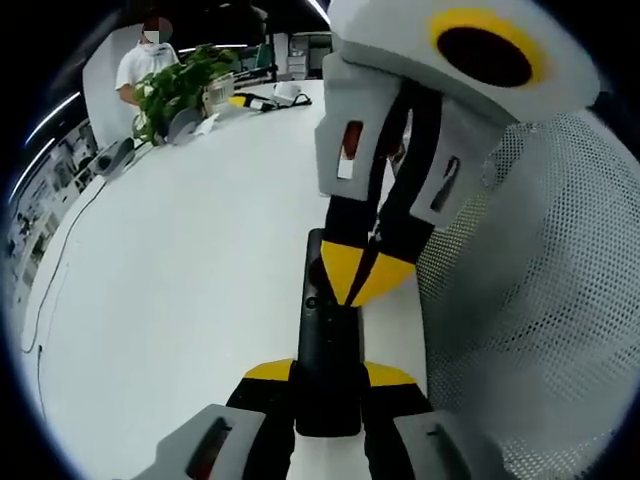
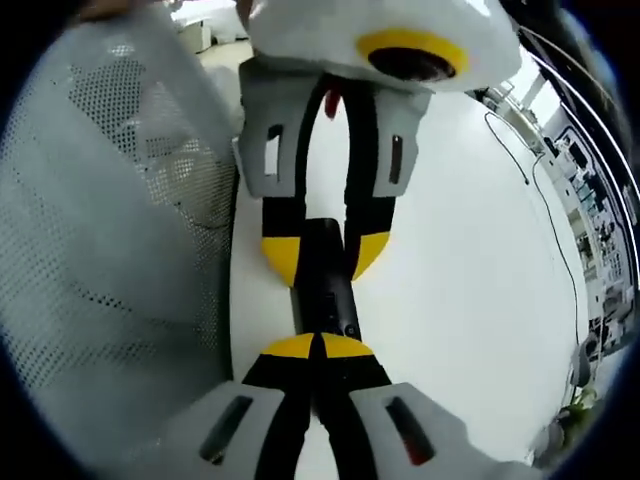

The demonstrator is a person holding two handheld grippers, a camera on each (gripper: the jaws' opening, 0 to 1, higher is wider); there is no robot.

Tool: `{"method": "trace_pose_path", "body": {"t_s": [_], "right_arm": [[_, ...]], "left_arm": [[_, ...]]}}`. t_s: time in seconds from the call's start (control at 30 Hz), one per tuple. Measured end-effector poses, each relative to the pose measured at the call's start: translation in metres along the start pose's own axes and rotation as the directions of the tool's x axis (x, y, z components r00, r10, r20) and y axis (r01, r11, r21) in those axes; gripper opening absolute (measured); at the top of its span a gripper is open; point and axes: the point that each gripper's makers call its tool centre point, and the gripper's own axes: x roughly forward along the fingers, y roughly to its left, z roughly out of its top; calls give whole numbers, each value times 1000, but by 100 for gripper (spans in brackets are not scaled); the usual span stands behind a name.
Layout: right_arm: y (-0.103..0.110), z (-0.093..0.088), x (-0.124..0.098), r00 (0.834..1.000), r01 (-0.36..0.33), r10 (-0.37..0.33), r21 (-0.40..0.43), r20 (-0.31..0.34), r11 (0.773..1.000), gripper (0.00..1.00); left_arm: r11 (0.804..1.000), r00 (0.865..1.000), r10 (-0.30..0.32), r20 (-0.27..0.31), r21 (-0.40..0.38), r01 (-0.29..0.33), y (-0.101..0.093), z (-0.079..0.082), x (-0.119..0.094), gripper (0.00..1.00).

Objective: Press the specified remote control buttons in sequence, fully releasing each button before pressing the next.

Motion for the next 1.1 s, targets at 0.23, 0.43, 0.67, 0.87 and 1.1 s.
{"method": "trace_pose_path", "body": {"t_s": [0.23, 0.43, 0.67, 0.87, 1.1], "right_arm": [[-4, 2, -5, 996, 9, -39, 345, 80, 939, 0], [-21, 4, -5, 994, 62, -92, 391, 60, 918, 0], [-13, 3, -1, 996, 87, -91, 292, 1, 952, 0], [-14, 4, 0, 996, 84, -86, 311, -6, 947, 0], [-14, 3, 1, 998, 61, -61, 275, -8, 959, 0]], "left_arm": [[1000, 1000, -10, 9, 22, 10, 0, -1, -1, 24], [999, 1000, -14, -9, 38, 15, -1, 0, 1, 24], [999, 1000, -25, 16, 32, 24, -1, -2, -1, 24], [999, 997, -34, 71, 7, 34, 0, -2, -2, 24], [998, 990, -58, 132, -10, 60, 1, -1, -3, 24]]}}
